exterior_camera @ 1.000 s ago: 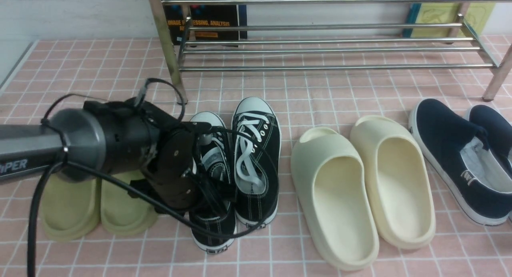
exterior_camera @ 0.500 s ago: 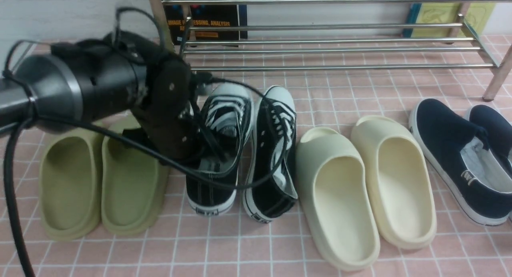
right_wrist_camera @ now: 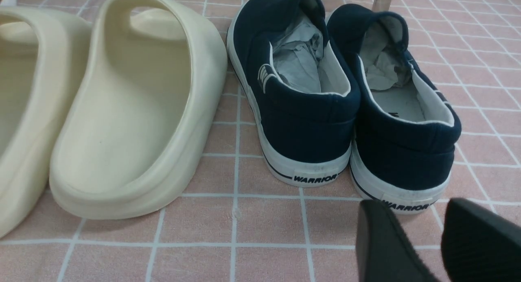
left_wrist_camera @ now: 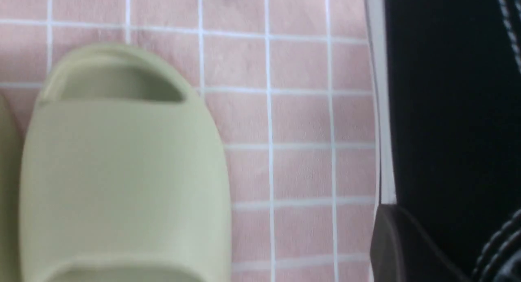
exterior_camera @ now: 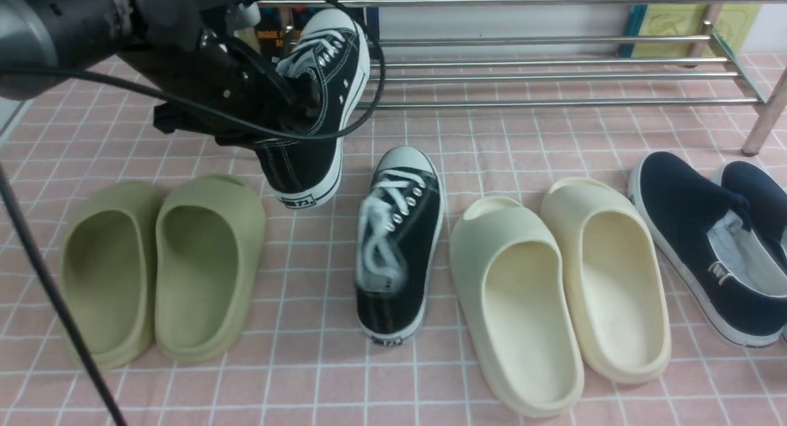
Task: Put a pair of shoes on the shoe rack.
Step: Use the left arm to put a shoe into the shoe rack
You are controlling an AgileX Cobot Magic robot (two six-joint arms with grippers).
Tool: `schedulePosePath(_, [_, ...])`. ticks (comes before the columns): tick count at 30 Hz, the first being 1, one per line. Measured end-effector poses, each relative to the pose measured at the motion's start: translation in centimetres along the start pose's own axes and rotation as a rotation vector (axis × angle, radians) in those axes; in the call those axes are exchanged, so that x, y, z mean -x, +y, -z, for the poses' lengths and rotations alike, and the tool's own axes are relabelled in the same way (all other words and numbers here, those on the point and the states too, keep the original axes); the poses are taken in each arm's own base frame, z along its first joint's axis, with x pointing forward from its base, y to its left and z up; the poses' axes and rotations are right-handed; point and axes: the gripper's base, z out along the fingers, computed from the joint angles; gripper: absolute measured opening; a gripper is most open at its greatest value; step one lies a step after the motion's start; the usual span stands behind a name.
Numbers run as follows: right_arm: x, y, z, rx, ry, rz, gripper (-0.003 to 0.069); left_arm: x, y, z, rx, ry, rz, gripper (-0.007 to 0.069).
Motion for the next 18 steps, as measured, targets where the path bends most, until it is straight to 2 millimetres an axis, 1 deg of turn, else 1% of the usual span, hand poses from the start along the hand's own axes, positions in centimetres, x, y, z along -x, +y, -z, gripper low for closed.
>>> schedulePosePath(4, [0.0,0.0,0.0,0.0,0.0,0.0,0.0239,1.1,0.0,-2.3,-0.004,-0.004,0.005,0.0029])
schedulePosePath(6, [0.0,0.0,0.0,0.0,0.0,0.0,0.0239,1.5,-0.1,-3.0,-0.007,-0.005,0.008,0.0029])
schedulePosePath(8, [0.0,0.0,0.0,0.0,0.0,0.0,0.0239,2.4,-0.3,-4.2,-0.011,-0.015,0.007,0.0029])
schedulePosePath(9, [0.0,0.0,0.0,0.0,0.0,0.0,0.0239,2.4,-0.2,-4.4,-0.01,-0.012,0.007,0.0029])
schedulePosePath(12, [0.0,0.0,0.0,0.0,0.0,0.0,0.0239,3.7,-0.5,-5.6,-0.018,-0.04,0.005,0.0029])
schedulePosePath(14, [0.0,0.0,0.0,0.0,0.0,0.0,0.0239,4.1,-0.6,-6.0,-0.021,-0.047,0.005,0.0029])
schedulePosePath(15, [0.0,0.0,0.0,0.0,0.0,0.0,0.0239,4.5,-0.7,-6.7,-0.023,-0.052,0.004,0.0029])
schedulePosePath(16, [0.0,0.0,0.0,0.0,0.0,0.0,0.0239,4.7,-0.7,-6.7,-0.024,-0.057,0.004,0.0029])
schedulePosePath(18, [0.0,0.0,0.0,0.0,0.0,0.0,0.0239,5.4,-0.8,-7.8,-0.029,-0.073,0.002,0.0029])
